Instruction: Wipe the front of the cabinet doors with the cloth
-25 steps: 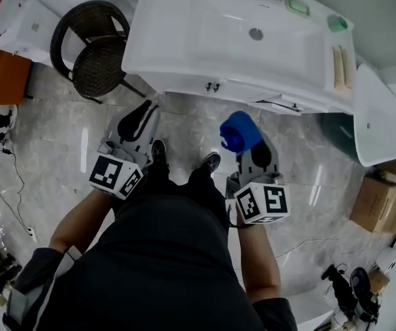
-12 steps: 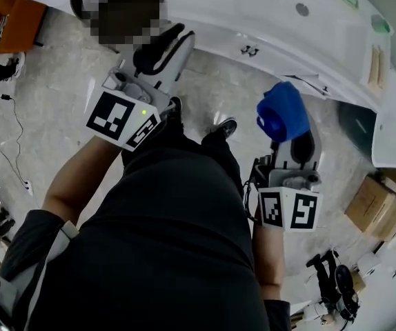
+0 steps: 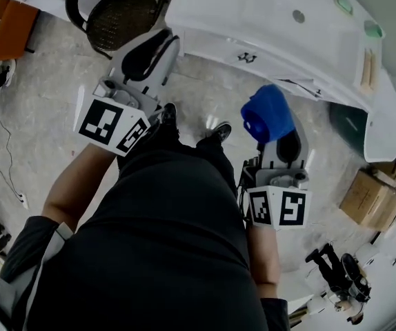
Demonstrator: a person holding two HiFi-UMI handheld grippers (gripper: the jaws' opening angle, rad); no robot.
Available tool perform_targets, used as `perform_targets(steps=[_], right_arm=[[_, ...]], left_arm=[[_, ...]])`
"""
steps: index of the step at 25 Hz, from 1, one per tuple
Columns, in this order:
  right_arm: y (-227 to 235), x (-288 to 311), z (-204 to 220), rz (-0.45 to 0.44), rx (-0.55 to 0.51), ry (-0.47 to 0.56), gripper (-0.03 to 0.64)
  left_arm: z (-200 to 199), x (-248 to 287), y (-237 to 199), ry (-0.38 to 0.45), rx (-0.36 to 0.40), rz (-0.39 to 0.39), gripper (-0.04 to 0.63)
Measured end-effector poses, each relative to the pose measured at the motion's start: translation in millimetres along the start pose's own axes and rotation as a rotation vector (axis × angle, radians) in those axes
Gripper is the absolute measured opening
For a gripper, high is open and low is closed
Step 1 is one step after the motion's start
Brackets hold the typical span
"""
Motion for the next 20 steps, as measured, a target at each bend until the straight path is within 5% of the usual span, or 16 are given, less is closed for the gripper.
perform_targets(steps=[20], right_arm=[[-0.9,-13.1,0.5,0.106,0.003,-0.011,0.057]], left_arm=[[12.1,1.1,6.1,0.011,-0.042,0.114,0.069]])
Point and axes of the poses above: the fingertips, and each gripper's own axes: x forward along the fingers, y to its right, z out of its underside, the point moved 4 cm from there along -x, backward along the fingers, and after that the axes turned 9 degrees about z, right-handed, at the moved point
